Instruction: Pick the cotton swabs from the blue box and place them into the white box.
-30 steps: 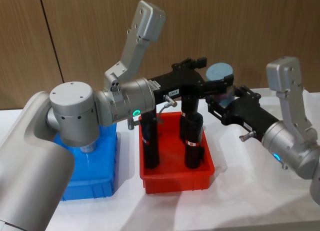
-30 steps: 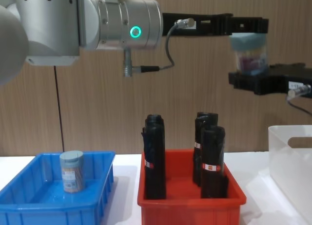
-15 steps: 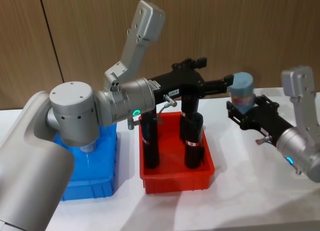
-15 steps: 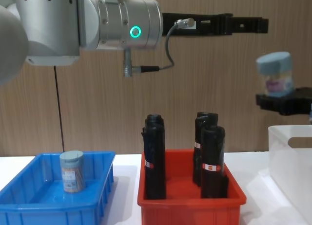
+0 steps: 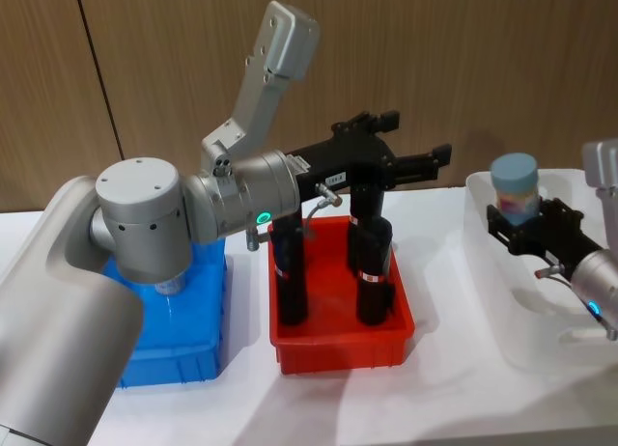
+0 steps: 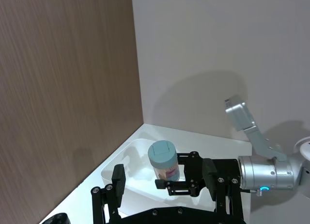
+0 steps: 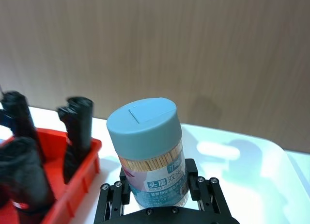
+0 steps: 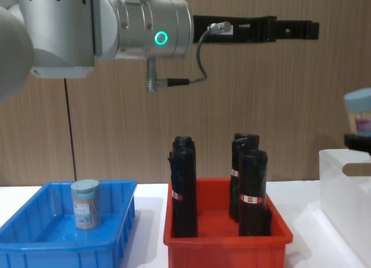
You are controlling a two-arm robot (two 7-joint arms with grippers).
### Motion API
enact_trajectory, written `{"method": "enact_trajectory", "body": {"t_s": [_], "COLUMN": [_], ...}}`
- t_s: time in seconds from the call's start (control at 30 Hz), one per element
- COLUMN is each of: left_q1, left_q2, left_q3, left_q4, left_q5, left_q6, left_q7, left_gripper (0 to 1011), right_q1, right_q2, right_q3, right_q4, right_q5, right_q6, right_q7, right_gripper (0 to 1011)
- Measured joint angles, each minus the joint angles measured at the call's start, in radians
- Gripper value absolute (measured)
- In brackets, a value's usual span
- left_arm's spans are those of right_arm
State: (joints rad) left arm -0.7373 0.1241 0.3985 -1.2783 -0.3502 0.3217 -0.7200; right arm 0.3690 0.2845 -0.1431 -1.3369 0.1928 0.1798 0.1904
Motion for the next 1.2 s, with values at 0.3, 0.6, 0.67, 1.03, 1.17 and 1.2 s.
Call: {"method": "enact_trajectory", "body": {"t_s": [0.3, 0.6, 0.67, 1.03, 1.17, 1.2], "left_q1": [0.0, 0.0, 0.0, 0.0, 0.0, 0.0], "left_q2": [0.0, 0.0, 0.0, 0.0, 0.0, 0.0], "left_q3": [0.0, 0.0, 0.0, 0.0, 0.0, 0.0], "left_q4": [0.0, 0.0, 0.0, 0.0, 0.0, 0.0], "left_q5": [0.0, 0.0, 0.0, 0.0, 0.0, 0.0], "left_q6": [0.0, 0.0, 0.0, 0.0, 0.0, 0.0], "left_q7": [0.0, 0.0, 0.0, 0.0, 0.0, 0.0], "left_gripper": [1004, 1004, 1004, 1004, 1004, 1004], "right_q1": [0.043, 0.083, 0.089, 0.101, 0.1, 0.099], "right_q2": [0.007, 0.01, 0.011, 0.014, 0.016, 0.016], "right_q3": [0.017, 0.029, 0.032, 0.044, 0.047, 0.047], "right_q4": [0.103, 0.201, 0.217, 0.247, 0.244, 0.242], "right_q5": [0.005, 0.008, 0.012, 0.023, 0.026, 0.027], "right_q6": [0.051, 0.077, 0.079, 0.062, 0.049, 0.046], "right_q7": [0.009, 0.02, 0.021, 0.022, 0.022, 0.022], "right_gripper": [661, 728, 773, 1001, 1001, 1001]}}
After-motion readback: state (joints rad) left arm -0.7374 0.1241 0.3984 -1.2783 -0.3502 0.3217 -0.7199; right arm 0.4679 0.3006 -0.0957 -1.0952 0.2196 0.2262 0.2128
